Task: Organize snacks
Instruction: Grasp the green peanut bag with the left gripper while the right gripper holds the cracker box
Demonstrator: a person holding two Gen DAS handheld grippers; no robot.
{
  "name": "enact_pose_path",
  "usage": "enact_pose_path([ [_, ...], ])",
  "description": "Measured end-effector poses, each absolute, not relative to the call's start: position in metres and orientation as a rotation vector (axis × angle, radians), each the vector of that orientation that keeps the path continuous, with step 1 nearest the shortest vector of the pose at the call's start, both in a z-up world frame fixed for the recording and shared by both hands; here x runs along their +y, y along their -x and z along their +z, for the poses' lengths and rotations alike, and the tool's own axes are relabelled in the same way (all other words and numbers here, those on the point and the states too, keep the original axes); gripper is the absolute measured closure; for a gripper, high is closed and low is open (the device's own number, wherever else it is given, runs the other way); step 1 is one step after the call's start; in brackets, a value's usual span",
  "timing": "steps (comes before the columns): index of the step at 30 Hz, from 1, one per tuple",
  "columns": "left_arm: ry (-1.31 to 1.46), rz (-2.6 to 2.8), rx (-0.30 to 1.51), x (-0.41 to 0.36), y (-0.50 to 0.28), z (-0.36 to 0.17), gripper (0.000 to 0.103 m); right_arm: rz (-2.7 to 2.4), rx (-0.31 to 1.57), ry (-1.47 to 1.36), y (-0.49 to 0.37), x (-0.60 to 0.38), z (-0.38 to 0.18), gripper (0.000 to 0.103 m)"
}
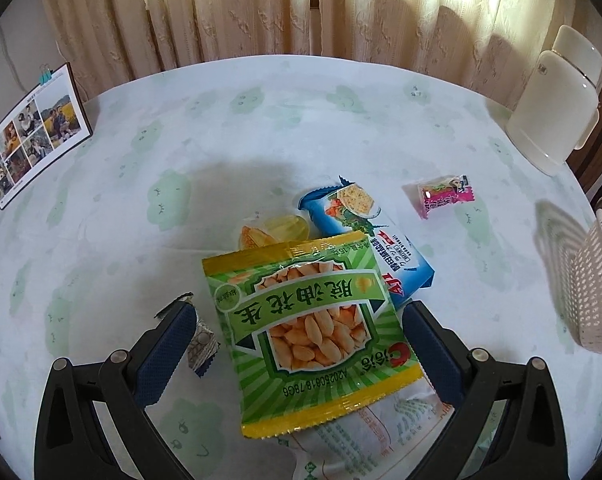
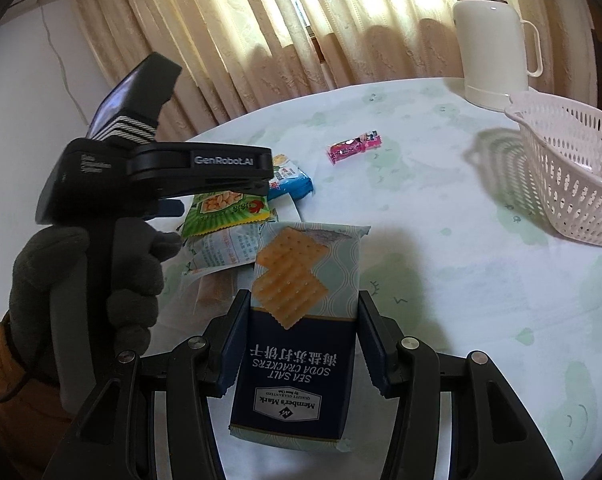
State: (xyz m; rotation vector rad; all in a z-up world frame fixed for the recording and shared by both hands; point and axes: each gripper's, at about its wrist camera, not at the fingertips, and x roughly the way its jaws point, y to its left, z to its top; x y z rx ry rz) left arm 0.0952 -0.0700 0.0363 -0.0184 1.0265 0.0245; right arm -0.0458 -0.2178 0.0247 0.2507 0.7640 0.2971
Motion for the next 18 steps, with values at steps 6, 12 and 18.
enact_pose_path([
  [6, 0.018, 0.037, 1.032, -0.066, -0.096, 0.034, 0.023, 0.295, 0.765, -0.25, 0.046, -0.218, 0.024, 0.051],
  [12, -0.013, 0.039, 0.989, -0.065, -0.087, 0.044, 0.034, 0.293, 0.758, -0.26, 0.047, -0.219, 0.025, 0.051],
  [18, -0.038, 0.051, 0.897, -0.063, -0.073, 0.066, 0.035, 0.294, 0.721, -0.3, 0.051, -0.228, 0.029, 0.051],
])
